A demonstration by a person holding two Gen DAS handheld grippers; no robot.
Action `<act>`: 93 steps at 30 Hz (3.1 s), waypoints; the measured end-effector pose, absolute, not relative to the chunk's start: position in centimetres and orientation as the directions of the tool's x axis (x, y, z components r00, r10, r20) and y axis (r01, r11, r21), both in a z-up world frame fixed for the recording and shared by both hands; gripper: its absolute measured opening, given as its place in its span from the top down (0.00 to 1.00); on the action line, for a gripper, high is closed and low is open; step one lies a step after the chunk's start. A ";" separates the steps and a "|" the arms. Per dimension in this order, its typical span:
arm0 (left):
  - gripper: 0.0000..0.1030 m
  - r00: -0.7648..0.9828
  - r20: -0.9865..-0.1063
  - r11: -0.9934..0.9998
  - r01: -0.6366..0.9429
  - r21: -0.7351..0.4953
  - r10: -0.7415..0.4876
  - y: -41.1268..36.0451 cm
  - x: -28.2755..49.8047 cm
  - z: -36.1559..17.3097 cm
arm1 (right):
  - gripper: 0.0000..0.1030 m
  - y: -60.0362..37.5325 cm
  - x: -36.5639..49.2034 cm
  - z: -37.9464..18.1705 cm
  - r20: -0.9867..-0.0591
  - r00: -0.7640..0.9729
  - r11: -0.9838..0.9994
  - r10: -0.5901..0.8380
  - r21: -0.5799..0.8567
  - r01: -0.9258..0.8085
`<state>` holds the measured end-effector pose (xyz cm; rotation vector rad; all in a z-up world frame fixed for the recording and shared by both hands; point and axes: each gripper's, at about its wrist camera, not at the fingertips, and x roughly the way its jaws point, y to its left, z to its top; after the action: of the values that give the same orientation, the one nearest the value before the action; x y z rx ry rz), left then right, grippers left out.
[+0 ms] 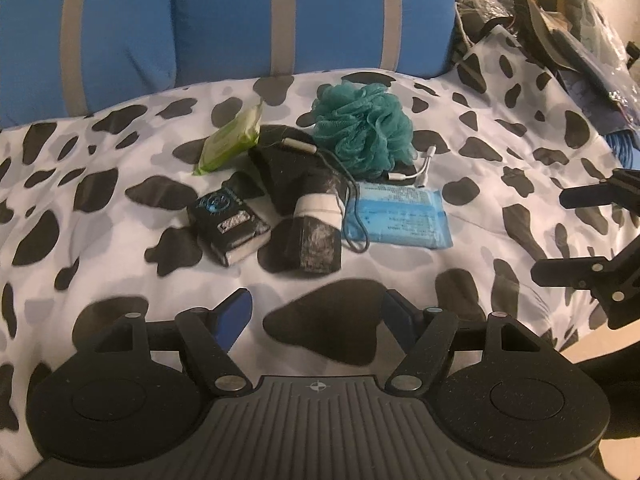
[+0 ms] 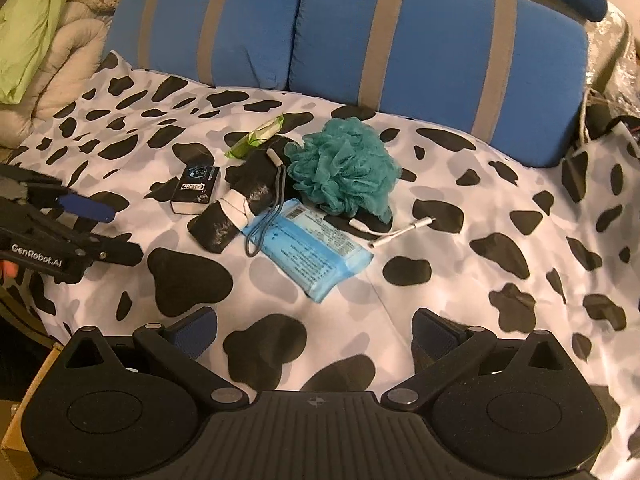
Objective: Organize soft objects
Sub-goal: 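Move both open grippers back over the remaining items on the bed, then grasp the black wrapped roll with the white band using left gripper, then grasp the blue wet-wipes packet with right gripper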
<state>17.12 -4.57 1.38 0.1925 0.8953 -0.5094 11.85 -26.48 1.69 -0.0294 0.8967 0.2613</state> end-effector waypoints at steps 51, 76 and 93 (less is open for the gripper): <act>0.60 0.491 -0.761 0.845 0.517 -0.138 -0.425 -6.9 25.7 1.2 | 0.00 -25.7 18.1 -1.9 -0.804 0.485 0.911 0.344 0.160 -0.381; 0.60 0.517 -0.741 0.855 0.498 -0.146 -0.428 -2.6 24.5 3.6 | 0.07 -22.5 25.0 -6.6 -0.840 0.440 0.847 0.319 0.044 -0.531; 0.60 0.538 -0.734 0.871 0.469 -0.147 -0.414 -2.3 24.7 4.3 | 0.23 -23.5 23.5 -6.9 -0.920 0.300 0.921 0.251 0.132 -0.366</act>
<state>24.74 -2.34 4.27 0.0705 0.8534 -0.5259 23.55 -23.54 -6.89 -0.1105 1.1986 0.4106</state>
